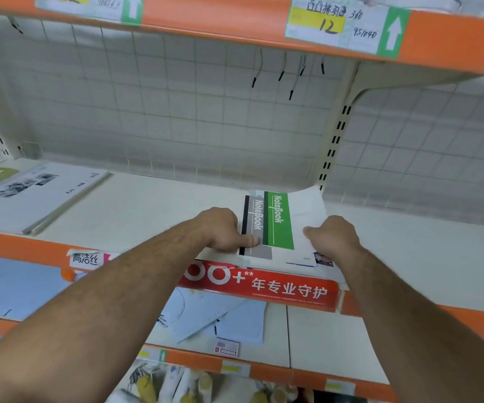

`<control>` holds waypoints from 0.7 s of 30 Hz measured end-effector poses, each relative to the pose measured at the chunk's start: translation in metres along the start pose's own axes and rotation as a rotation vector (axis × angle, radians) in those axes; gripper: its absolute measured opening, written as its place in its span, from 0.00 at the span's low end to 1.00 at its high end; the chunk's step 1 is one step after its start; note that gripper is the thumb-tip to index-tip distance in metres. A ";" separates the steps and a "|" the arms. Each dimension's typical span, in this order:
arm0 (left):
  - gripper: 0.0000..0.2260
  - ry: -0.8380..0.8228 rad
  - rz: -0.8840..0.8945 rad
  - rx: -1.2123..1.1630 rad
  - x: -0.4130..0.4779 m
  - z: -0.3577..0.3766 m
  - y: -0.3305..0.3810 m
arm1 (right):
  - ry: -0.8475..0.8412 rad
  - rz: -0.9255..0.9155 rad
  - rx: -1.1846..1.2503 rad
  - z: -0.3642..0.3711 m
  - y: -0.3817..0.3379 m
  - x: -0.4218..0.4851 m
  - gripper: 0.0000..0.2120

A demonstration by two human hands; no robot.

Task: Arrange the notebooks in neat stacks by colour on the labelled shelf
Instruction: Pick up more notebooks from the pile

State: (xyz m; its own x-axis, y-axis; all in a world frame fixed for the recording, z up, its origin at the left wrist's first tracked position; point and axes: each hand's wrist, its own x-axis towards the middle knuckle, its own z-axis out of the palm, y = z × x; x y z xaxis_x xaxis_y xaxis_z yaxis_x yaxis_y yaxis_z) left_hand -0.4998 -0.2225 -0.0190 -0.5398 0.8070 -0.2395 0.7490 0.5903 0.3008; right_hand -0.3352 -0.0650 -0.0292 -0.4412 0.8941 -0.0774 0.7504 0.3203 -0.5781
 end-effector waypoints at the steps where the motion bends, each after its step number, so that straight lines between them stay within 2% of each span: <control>1: 0.22 -0.002 -0.001 -0.007 0.000 0.001 0.000 | 0.003 0.001 0.001 0.000 0.000 0.000 0.11; 6: 0.18 0.001 0.004 0.007 0.002 0.000 0.002 | -0.018 -0.001 0.040 0.000 0.000 -0.001 0.13; 13: 0.10 0.036 -0.064 -0.126 0.007 -0.004 -0.007 | -0.117 0.157 0.394 -0.015 0.001 -0.001 0.09; 18: 0.11 0.050 -0.107 -0.204 0.011 -0.004 -0.009 | -0.044 0.209 0.402 -0.023 0.014 -0.001 0.05; 21: 0.14 0.064 -0.122 -0.240 0.012 -0.003 -0.011 | -0.067 0.224 0.391 -0.026 0.018 -0.002 0.04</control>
State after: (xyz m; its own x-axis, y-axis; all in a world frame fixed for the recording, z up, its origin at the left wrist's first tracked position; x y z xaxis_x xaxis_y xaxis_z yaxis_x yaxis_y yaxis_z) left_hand -0.5155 -0.2189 -0.0225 -0.6490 0.7248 -0.2312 0.5686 0.6640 0.4856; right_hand -0.3084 -0.0526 -0.0181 -0.3294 0.9017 -0.2802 0.5947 -0.0324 -0.8033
